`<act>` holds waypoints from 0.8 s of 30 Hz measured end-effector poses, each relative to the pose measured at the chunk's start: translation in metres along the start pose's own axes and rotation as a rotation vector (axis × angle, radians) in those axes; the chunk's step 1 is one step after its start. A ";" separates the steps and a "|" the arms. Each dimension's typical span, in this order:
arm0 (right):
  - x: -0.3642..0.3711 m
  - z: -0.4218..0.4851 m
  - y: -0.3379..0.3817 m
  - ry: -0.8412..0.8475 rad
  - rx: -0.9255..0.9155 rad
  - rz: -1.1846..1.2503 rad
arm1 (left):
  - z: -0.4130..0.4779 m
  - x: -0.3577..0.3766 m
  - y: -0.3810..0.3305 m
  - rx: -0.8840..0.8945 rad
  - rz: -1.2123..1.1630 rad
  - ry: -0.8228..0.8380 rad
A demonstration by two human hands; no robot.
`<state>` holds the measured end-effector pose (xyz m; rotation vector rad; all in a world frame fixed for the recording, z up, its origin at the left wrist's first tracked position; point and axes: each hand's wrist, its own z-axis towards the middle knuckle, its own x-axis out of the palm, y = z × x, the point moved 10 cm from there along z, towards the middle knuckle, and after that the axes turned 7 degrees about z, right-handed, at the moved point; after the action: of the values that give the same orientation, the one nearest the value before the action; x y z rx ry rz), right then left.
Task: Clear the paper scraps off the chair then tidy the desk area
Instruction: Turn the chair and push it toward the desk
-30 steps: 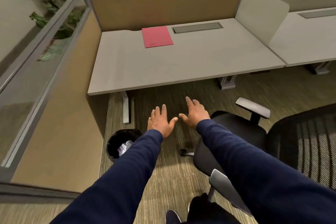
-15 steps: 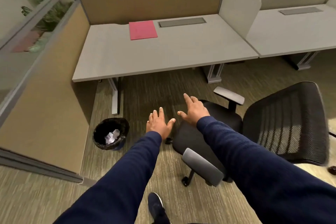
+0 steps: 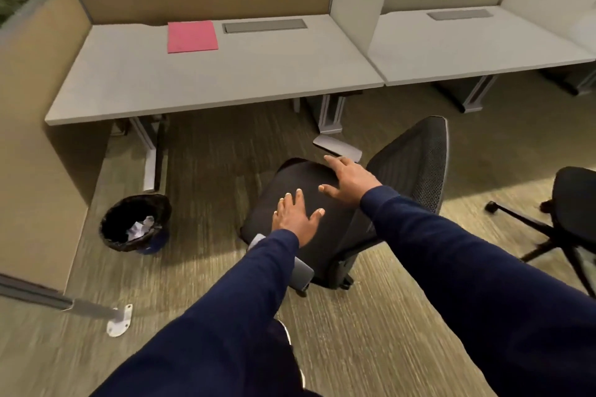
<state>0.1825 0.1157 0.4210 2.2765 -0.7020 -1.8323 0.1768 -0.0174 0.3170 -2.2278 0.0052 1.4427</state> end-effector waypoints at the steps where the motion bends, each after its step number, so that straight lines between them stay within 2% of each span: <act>1: -0.008 0.000 -0.013 -0.005 -0.001 -0.009 | 0.002 0.005 -0.015 0.017 0.000 0.003; 10: -0.068 0.017 -0.098 -0.033 -0.030 -0.141 | 0.044 0.030 -0.111 0.063 -0.078 0.024; 16: -0.099 0.028 -0.148 0.001 -0.115 -0.232 | 0.069 0.045 -0.178 0.077 -0.127 0.038; 24: -0.118 0.045 -0.202 0.051 -0.171 -0.289 | 0.075 0.069 -0.230 0.073 -0.204 0.103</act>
<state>0.1760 0.3536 0.4362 2.4001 -0.2050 -1.8571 0.2026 0.2325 0.3232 -2.1710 -0.1298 1.2004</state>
